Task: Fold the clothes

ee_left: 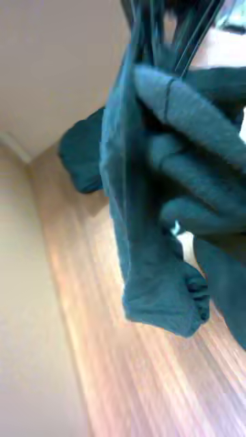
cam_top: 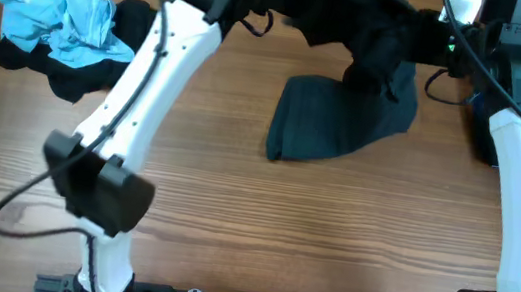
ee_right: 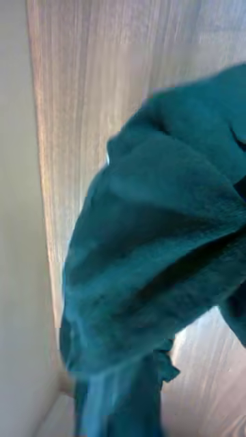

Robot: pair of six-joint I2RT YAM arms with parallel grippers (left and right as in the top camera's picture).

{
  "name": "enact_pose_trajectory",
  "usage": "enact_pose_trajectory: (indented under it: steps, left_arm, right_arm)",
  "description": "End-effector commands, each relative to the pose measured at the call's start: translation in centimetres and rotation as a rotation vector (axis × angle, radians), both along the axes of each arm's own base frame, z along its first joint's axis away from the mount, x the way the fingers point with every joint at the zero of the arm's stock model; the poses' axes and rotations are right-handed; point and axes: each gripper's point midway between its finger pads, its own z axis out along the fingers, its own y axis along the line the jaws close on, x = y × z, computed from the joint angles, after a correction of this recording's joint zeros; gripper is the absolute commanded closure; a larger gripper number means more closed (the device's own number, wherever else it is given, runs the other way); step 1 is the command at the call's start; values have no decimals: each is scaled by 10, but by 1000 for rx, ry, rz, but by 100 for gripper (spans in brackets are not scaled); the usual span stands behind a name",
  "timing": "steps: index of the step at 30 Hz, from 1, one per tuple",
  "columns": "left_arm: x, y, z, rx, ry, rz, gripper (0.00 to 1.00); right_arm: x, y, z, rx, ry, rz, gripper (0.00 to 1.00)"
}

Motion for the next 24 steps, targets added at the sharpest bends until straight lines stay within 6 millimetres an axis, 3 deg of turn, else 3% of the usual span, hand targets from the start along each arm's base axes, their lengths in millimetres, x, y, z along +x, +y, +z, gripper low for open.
enact_pose_trajectory:
  steps: [1,5,10,12,14,16,20,24]
  left_arm:
    - [19,65,44,63,-120,247,96]
    - [12,72,46,99,-124,259,96]
    - [7,74,44,109,-107,258,96]
    - [8,79,45,122,-112,278,96]
    - [8,95,53,167,-144,351,96]
    - [3,111,71,188,-194,391,96]
    - [-24,154,131,142,-303,482,96]
    - [-64,207,190,111,-436,586,96]
  right_arm:
    - [4,-49,17,-175,-70,-173,96]
    - [9,-68,20,-282,-101,-227,96]
    - [15,-68,32,-286,-150,-229,96]
    - [16,-68,46,-281,-184,-235,96]
    - [14,-68,79,-269,-255,-244,96]
    - [9,-64,110,-245,-317,-229,96]
    - [-15,-55,171,-199,-428,-197,96]
    - [-53,-57,210,-196,-474,-202,96]
